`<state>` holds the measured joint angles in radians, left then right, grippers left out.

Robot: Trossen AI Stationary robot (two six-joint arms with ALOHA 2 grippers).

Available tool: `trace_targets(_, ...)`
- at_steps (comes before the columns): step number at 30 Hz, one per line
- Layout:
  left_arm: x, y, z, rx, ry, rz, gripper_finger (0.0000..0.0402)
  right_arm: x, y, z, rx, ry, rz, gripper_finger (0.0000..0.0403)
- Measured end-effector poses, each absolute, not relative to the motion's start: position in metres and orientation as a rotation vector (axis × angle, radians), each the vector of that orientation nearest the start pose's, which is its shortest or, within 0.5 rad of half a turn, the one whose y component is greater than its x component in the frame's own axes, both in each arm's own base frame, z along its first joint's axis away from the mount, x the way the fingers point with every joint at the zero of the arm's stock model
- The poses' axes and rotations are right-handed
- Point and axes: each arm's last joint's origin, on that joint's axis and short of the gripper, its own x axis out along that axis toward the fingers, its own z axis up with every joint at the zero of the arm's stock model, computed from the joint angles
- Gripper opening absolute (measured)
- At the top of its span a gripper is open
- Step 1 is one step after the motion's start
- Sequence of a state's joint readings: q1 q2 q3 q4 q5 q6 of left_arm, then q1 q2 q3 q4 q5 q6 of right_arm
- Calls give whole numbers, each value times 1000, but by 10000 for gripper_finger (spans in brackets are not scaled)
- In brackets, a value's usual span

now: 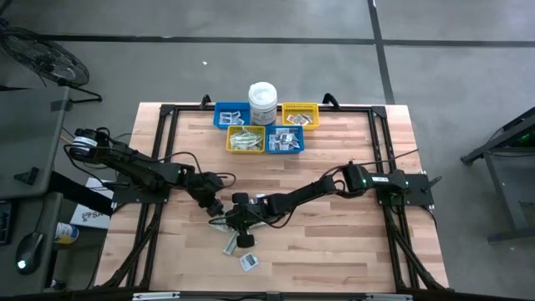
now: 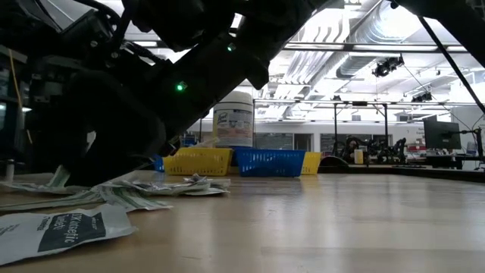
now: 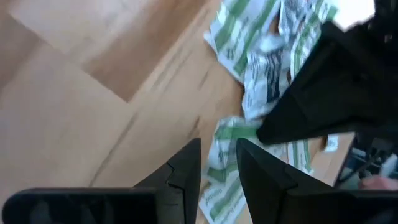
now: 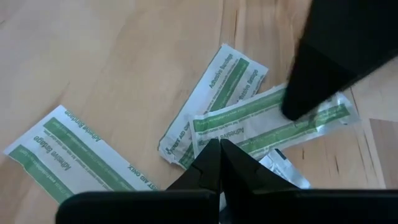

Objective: Pick & Place First Aid Supplies
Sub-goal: Put the green bandage pad into the left yellow bin

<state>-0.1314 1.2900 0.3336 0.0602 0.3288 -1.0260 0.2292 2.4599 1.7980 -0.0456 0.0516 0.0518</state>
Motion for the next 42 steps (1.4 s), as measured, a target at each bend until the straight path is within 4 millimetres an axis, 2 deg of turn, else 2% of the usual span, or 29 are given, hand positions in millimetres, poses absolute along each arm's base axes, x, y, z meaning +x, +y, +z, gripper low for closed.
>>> trace_targets(9, 193, -35, 117, -1029, 1055, 65, 93, 516, 116, 104, -43, 709, 146, 0)
trace_targets(16, 193, -35, 117, -1025, 1047, 71, 9, 516, 115, 103, -44, 711, 143, 0)
trace_targets(26, 193, -35, 117, -1030, 1058, 61, 2, 515, 115, 108, -43, 702, 143, 1)
trace_targets(29, 192, -36, 117, -1030, 1061, 57, 1, 513, 114, 122, -46, 696, 135, 10)
trace_targets(39, 193, -36, 119, -1024, 1053, 33, 1, 491, 106, 204, -85, 691, 57, 51)
trace_targets(42, 198, -36, 125, -1012, 1035, 10, 1, 481, 103, 226, -83, 691, 12, 56)
